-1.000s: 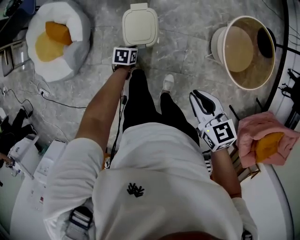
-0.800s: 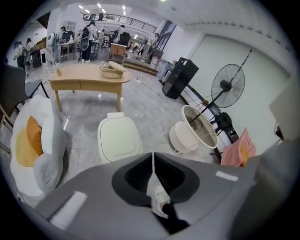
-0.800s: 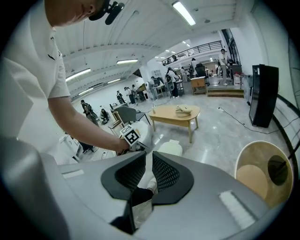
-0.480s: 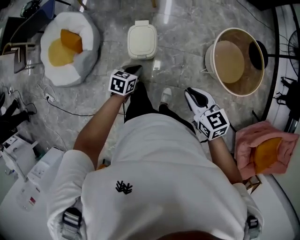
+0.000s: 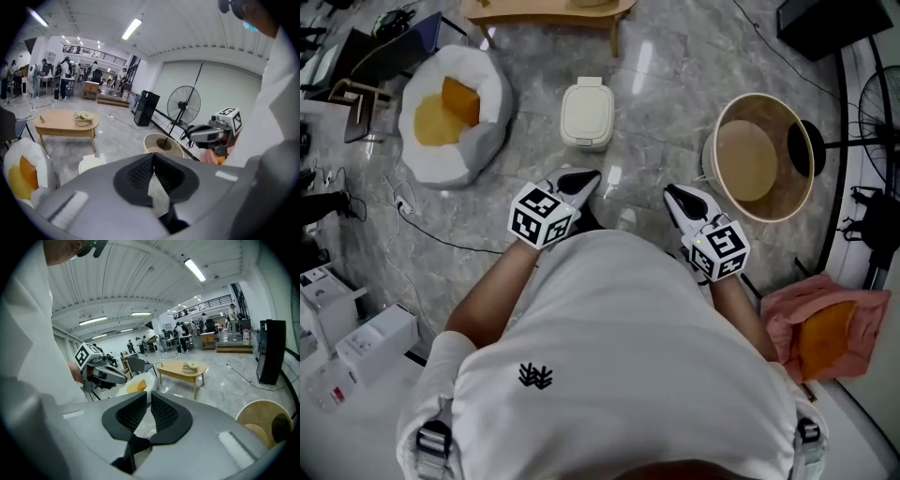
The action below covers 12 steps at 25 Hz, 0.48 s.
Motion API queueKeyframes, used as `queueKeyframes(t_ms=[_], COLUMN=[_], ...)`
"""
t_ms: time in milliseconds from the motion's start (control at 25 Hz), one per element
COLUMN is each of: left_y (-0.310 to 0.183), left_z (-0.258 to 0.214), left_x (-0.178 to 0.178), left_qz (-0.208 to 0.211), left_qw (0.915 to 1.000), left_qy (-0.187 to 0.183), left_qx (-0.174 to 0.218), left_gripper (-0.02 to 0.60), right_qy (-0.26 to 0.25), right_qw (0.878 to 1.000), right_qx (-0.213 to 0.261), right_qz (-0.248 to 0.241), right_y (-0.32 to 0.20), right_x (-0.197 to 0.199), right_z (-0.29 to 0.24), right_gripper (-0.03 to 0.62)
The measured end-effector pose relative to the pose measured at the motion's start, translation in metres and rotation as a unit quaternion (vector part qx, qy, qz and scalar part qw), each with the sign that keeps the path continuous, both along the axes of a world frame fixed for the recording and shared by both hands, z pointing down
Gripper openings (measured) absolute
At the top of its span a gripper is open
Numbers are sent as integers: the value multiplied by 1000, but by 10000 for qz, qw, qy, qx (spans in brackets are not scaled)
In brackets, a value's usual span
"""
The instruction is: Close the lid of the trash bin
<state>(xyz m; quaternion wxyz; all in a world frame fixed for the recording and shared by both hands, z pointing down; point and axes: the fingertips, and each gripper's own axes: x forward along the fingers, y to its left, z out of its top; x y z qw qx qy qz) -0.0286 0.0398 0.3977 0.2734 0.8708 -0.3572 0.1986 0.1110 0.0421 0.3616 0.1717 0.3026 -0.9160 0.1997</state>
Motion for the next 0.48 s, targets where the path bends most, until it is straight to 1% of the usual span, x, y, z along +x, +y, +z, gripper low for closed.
queueKeyframes(t_ms=[200,320,480], left_y=[16,20,31], left_z=[-33,-38,-37], left_x=[10,13,19], left_qz=[-88,-127,-34], left_qw=[9996,9993,9992], left_qy=[50,125,65], left_qx=[279,323,390], left_gripper=[55,55,55], right_qy=[15,43,54], right_qw=[9999,9996,9991], right_qx=[144,215,303], right_qz=[-70,-174,-287], right_y=[1,1,5], right_x=[10,12,9], right_z=[-13,-16,-24], right_gripper=[25,21,15])
